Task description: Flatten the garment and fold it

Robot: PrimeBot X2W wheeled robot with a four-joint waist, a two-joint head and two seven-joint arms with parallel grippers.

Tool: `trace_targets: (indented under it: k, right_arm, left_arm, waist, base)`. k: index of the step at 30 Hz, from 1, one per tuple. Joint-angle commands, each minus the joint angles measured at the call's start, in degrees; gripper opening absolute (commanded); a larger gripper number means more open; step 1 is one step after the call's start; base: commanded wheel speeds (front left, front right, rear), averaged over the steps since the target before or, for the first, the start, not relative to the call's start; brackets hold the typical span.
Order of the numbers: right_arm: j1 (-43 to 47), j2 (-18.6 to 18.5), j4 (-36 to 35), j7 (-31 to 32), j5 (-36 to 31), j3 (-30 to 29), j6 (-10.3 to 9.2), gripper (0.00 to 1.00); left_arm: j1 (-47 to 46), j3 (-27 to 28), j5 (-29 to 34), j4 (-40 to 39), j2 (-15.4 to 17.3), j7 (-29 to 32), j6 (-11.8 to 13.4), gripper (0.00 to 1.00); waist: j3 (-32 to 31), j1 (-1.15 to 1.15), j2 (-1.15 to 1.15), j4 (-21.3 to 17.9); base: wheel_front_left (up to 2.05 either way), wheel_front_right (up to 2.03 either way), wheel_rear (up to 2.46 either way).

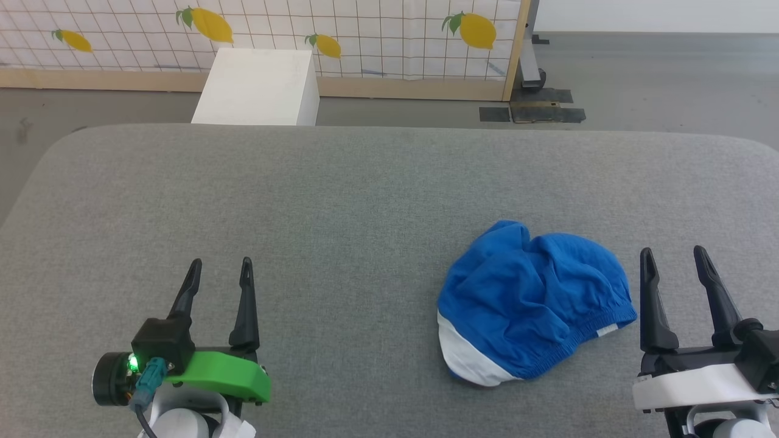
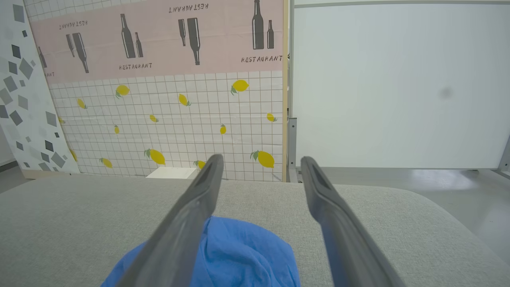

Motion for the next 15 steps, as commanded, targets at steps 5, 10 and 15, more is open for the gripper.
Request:
trace_targets:
  k: [5, 10, 15]
  right_arm:
    - [0.28, 0.00, 0.20, -0.28, 0.51, 0.20, -0.09, 1.00]
    - [0.19, 0.00, 0.19, -0.28, 0.62, 0.45, -0.09, 1.00]
    - [-0.02, 0.00, 0.04, -0.28, 0.69, 0.50, -0.09, 1.00]
  left_arm:
    - [0.45, 0.65, 1.02, 0.32, -0.43, -0.26, -0.83, 1.00]
    - [-0.87, 0.77, 1.68, 0.34, -0.54, -0.26, -1.42, 1.00]
    - [-6.23, -2.34, 2.64, -0.16, -0.20, -0.26, -2.86, 1.00]
  waist:
    - [-0.19, 0.00, 0.00, -0.35]
    - [-0.22, 0.00, 0.00, -0.94]
    - [0.22, 0.00, 0.00, -1.24]
  base:
    - [0.00, 0.00, 0.00]
    - [0.00, 0.00, 0.00]
    - [0.00, 0.00, 0.00]
